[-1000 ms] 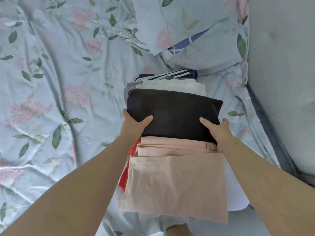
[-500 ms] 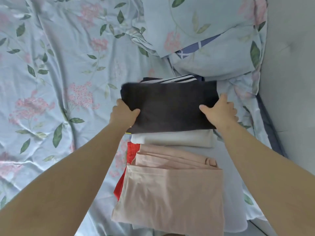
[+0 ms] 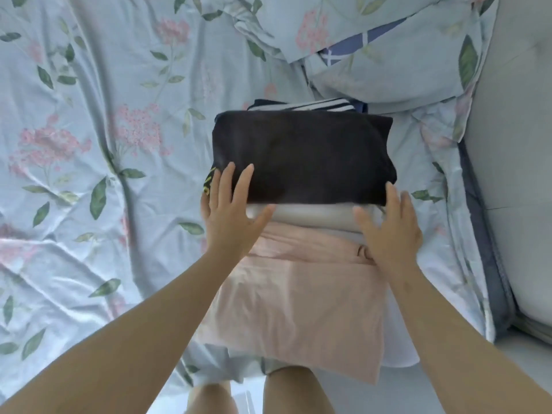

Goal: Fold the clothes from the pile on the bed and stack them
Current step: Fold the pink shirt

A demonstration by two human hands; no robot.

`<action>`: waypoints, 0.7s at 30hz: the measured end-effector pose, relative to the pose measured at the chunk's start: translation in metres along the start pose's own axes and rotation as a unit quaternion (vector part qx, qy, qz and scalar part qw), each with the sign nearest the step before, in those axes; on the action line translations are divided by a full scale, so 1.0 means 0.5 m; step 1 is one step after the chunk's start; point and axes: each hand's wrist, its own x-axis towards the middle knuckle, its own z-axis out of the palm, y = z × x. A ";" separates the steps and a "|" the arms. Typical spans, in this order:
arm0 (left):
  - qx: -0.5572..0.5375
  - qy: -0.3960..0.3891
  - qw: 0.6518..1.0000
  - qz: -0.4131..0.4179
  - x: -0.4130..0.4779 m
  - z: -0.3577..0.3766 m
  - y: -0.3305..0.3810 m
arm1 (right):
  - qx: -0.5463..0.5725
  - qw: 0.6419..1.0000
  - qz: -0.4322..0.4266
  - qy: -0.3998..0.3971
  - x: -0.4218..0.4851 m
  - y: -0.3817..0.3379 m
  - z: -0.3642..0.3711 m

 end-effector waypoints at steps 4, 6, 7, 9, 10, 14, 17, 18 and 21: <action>-0.136 -0.194 0.943 -0.235 -0.143 0.016 -0.067 | -0.017 0.981 0.149 -0.124 -0.122 0.085 0.015; -0.151 -0.253 0.915 -0.277 -0.174 0.034 -0.094 | 0.013 0.973 0.184 -0.136 -0.136 0.124 0.038; -0.156 -0.266 0.906 -0.292 -0.175 0.043 -0.098 | 0.034 0.970 0.198 -0.140 -0.130 0.135 0.047; -0.166 -0.278 0.892 -0.315 -0.163 0.053 -0.094 | 0.082 0.959 0.221 -0.155 -0.110 0.153 0.063; -0.174 -0.276 0.889 -0.321 -0.156 0.060 -0.094 | 0.112 0.953 0.225 -0.169 -0.099 0.163 0.069; -0.206 -0.273 0.876 -0.342 -0.146 0.091 -0.112 | 0.219 0.923 0.224 -0.225 -0.069 0.198 0.088; -0.195 -0.260 0.878 -0.353 -0.147 0.111 -0.121 | 0.239 0.920 0.223 -0.218 -0.059 0.217 0.101; -0.193 -0.255 0.876 -0.361 -0.146 0.117 -0.125 | 0.243 0.920 0.218 -0.215 -0.057 0.220 0.105; -0.248 -0.253 0.848 -0.394 -0.157 0.120 -0.136 | 0.277 0.915 0.209 -0.206 -0.066 0.224 0.103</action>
